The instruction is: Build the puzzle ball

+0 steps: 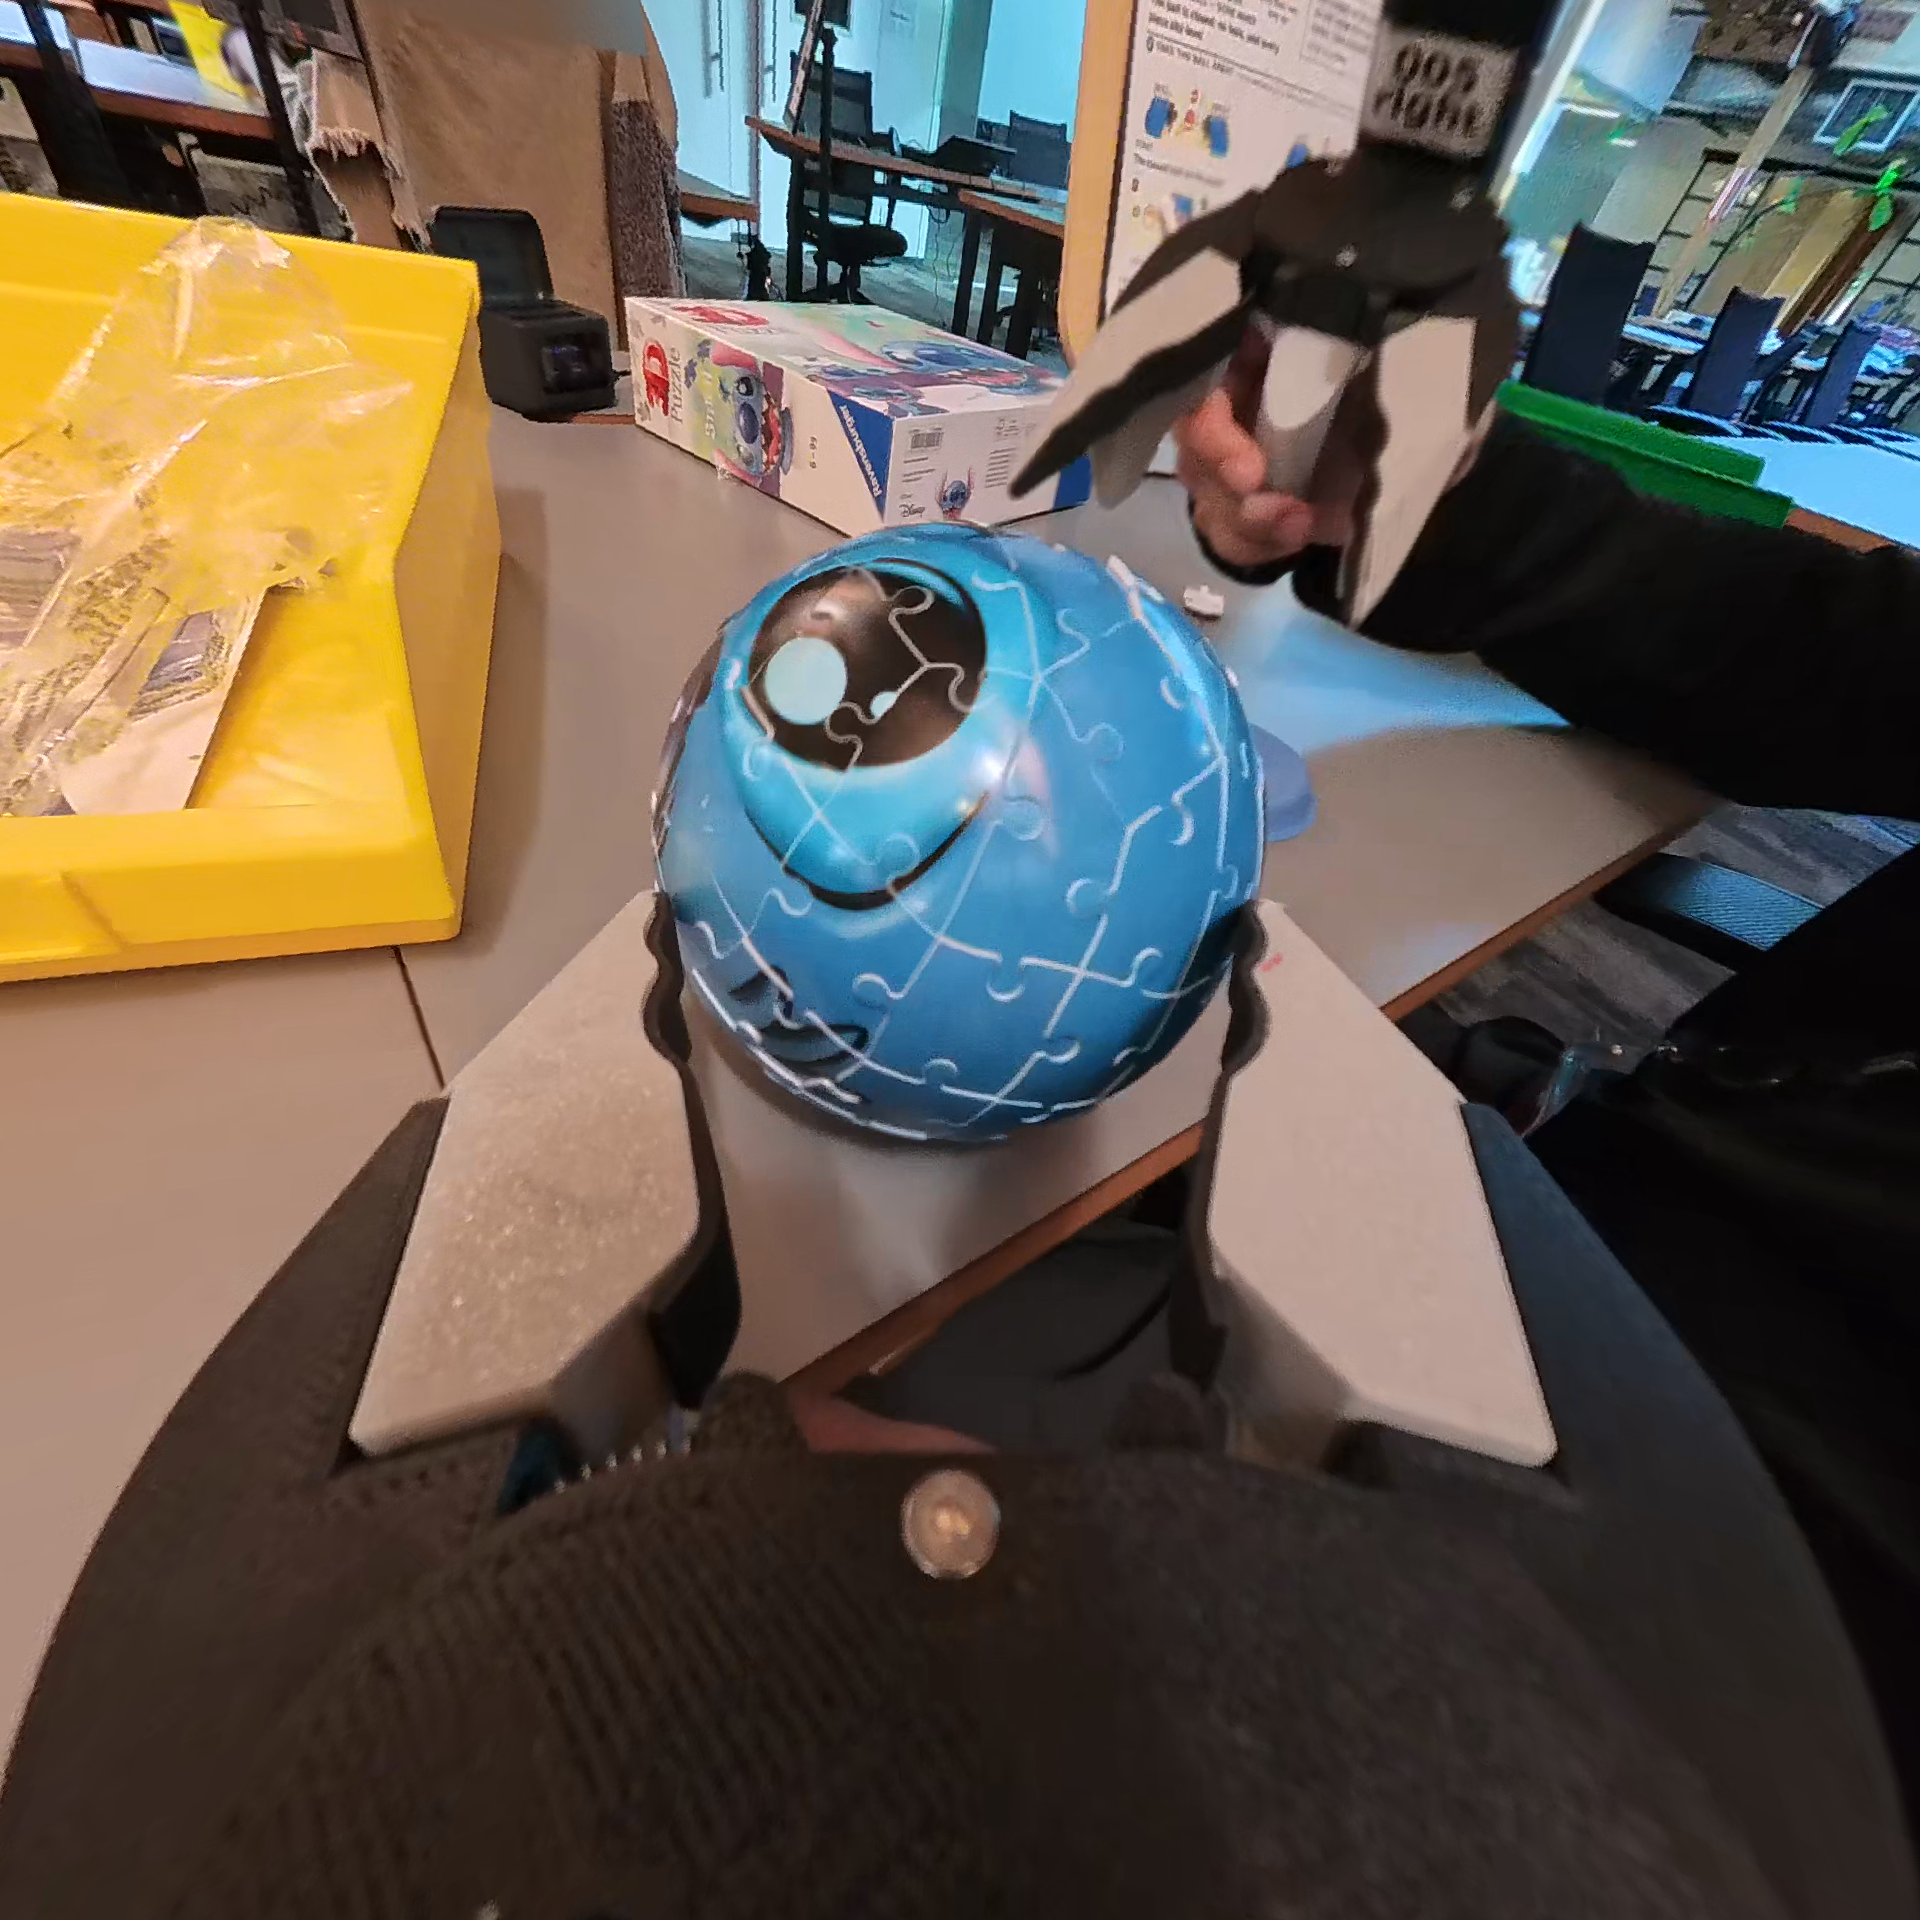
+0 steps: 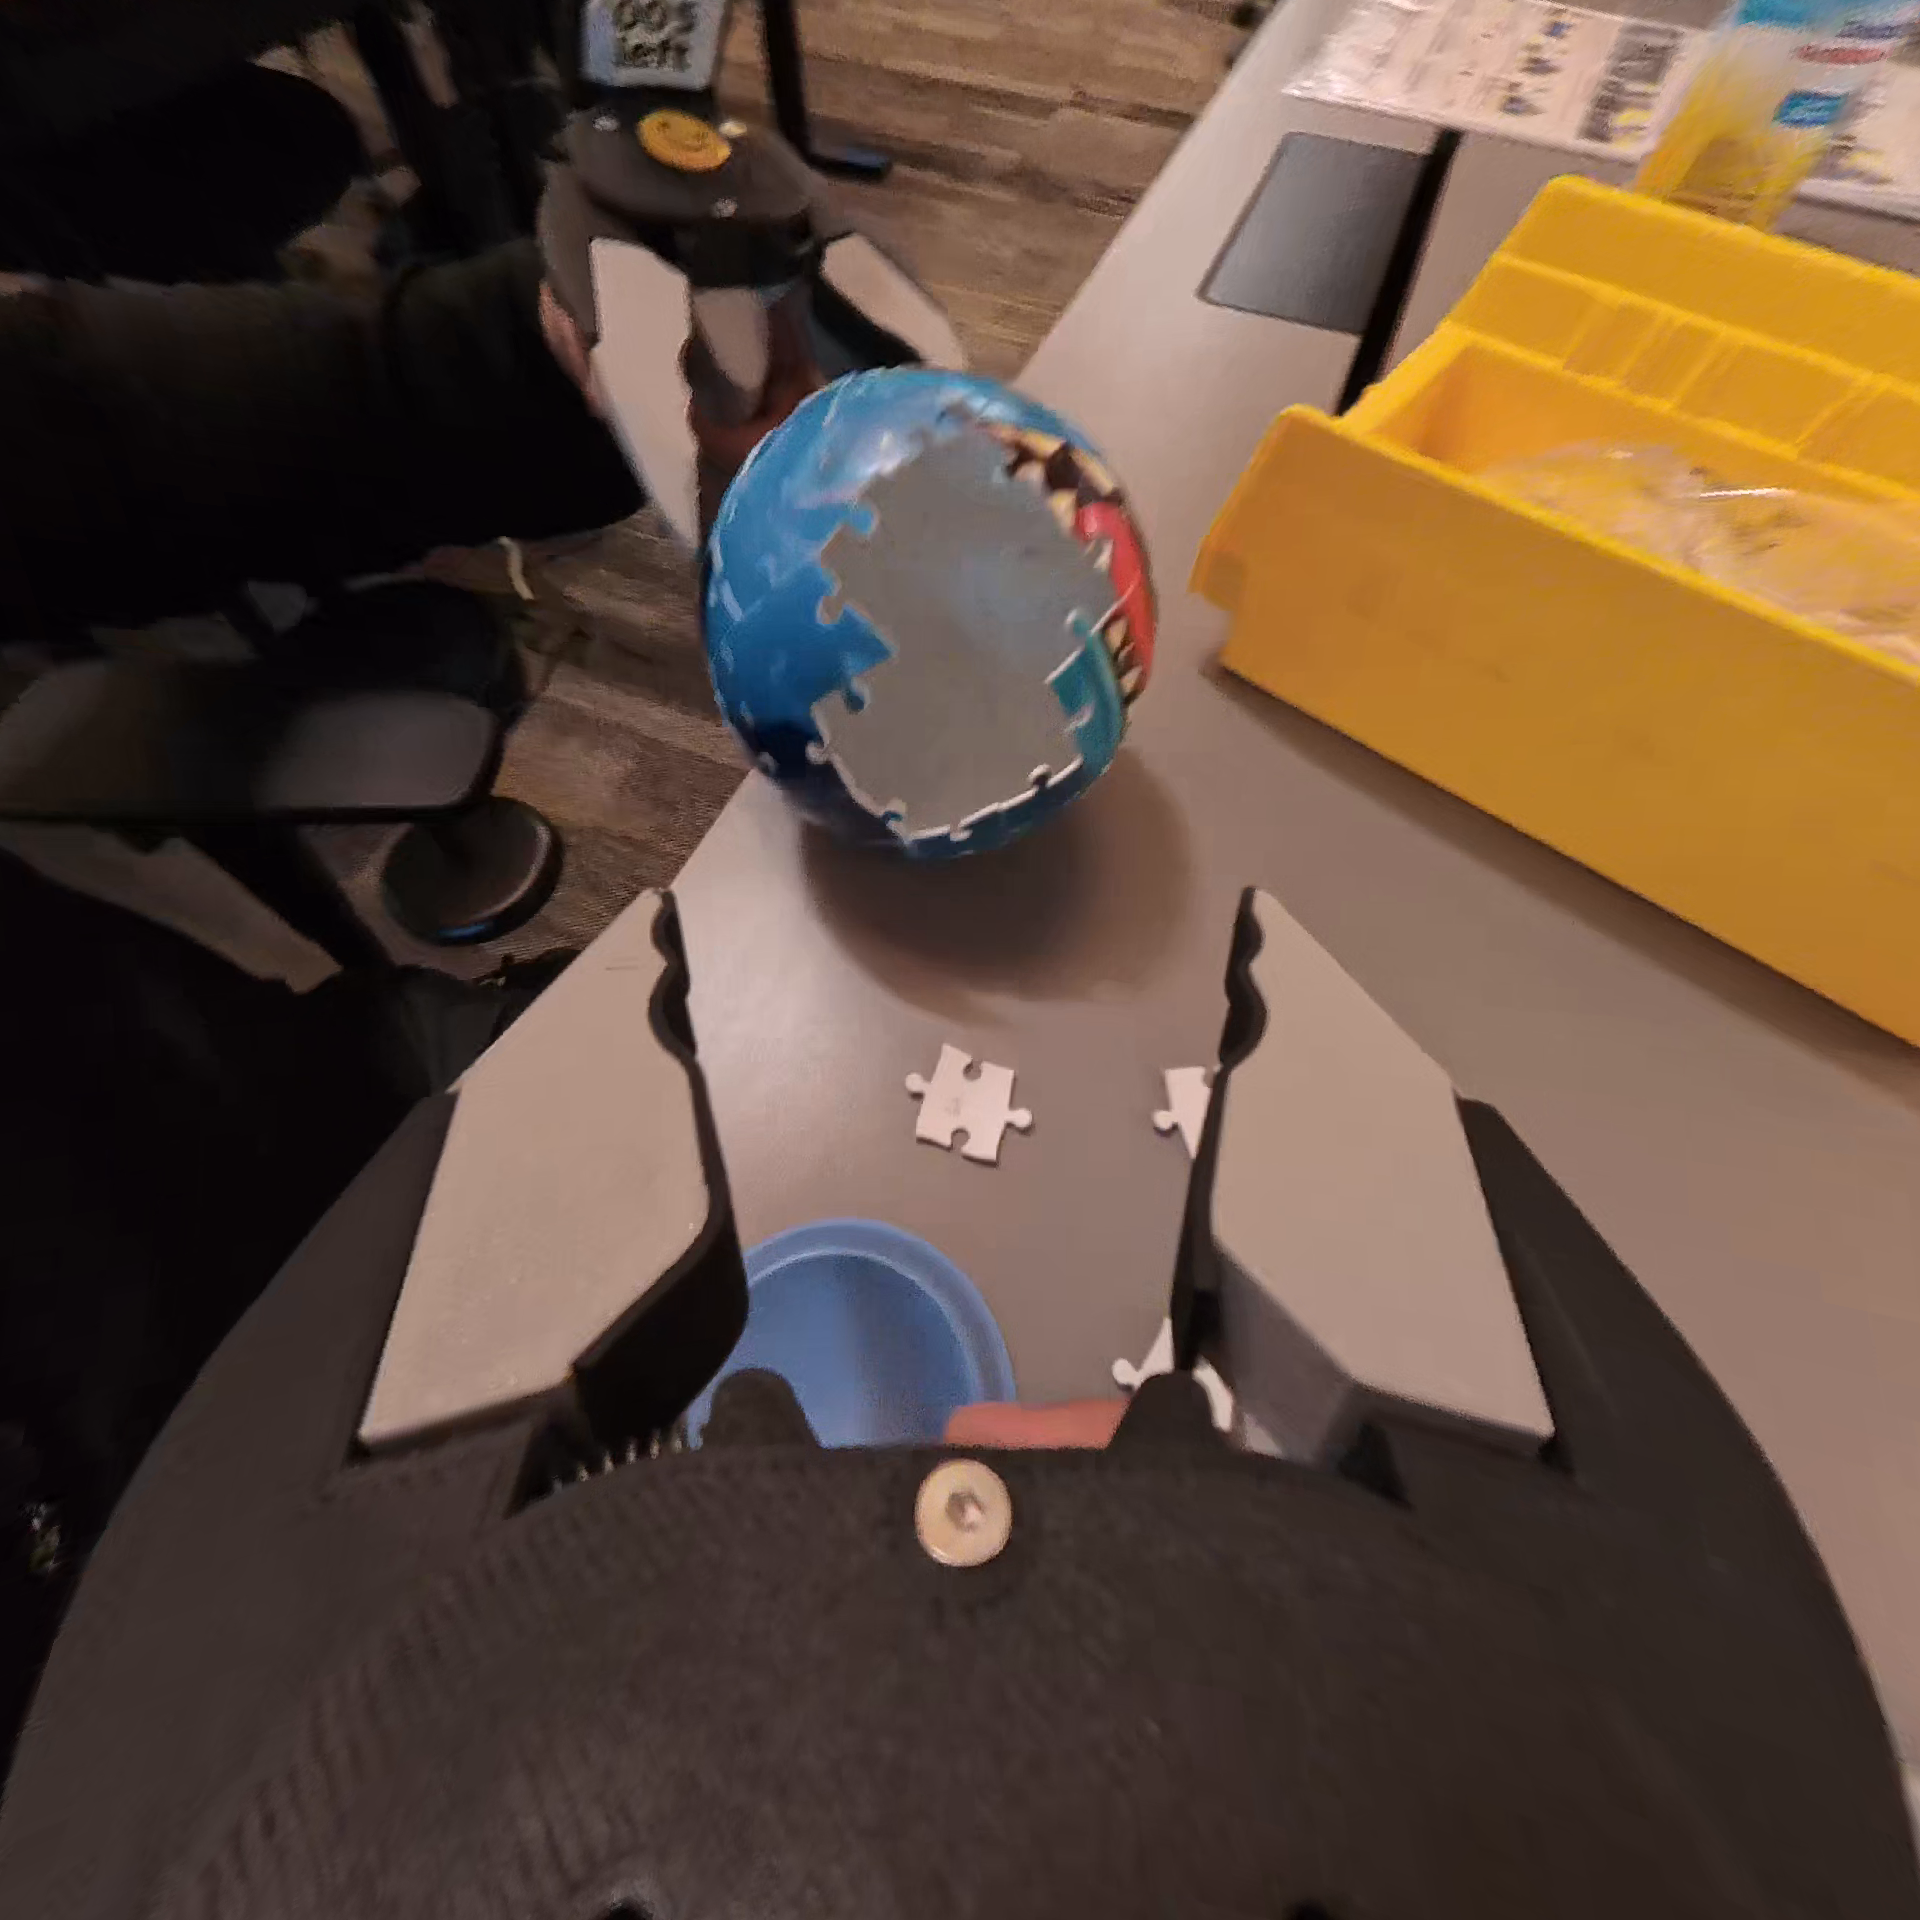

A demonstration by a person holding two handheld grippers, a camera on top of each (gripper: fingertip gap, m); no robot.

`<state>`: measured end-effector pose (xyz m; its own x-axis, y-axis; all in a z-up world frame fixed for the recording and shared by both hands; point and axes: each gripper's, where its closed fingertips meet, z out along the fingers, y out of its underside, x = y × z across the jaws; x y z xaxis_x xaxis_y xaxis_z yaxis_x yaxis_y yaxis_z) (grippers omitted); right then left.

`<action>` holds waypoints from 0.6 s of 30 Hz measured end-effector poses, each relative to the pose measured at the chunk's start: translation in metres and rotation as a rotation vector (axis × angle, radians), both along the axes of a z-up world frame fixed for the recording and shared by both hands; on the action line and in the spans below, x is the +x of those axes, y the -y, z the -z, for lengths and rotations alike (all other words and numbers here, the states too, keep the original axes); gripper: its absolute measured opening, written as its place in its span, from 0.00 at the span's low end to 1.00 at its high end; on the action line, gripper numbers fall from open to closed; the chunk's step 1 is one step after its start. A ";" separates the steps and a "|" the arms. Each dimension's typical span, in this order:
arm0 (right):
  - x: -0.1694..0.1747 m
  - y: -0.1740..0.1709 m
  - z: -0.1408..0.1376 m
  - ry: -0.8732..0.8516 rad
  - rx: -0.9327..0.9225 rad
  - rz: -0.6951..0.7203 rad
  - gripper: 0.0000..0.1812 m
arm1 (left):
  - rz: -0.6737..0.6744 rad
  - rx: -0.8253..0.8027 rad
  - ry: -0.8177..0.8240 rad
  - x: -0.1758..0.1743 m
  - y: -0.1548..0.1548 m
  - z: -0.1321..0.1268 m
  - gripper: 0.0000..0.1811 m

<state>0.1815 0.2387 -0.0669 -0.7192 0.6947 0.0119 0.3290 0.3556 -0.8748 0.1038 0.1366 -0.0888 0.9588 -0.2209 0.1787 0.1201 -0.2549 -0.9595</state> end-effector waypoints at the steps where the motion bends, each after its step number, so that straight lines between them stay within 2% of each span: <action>1: -0.002 0.002 0.008 -0.007 -0.010 -0.023 0.58 | 0.001 -0.003 -0.002 -0.001 0.001 0.001 0.58; 3: -0.007 0.008 0.024 -0.001 0.005 -0.067 0.60 | -0.002 -0.011 -0.010 -0.003 0.001 0.005 0.58; 5: -0.017 0.014 0.039 0.011 0.044 -0.097 0.67 | -0.005 -0.018 -0.019 -0.004 0.002 0.007 0.58; 11: -0.051 0.043 0.054 0.032 0.085 -0.181 0.75 | 0.013 -0.013 -0.031 -0.006 0.001 0.010 0.60; 15: -0.062 0.056 0.068 0.019 0.158 -0.225 0.74 | 0.040 0.007 -0.010 -0.005 -0.002 0.012 0.62; 18: -0.068 0.061 0.074 -0.019 0.201 -0.223 0.68 | 0.057 0.023 -0.024 -0.002 -0.003 0.014 0.62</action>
<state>0.1136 0.1781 -0.1406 -0.8520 0.5021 0.1483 0.2076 0.5841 -0.7847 0.1015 0.1391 -0.1029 0.9485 -0.2786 0.1506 0.0834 -0.2389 -0.9675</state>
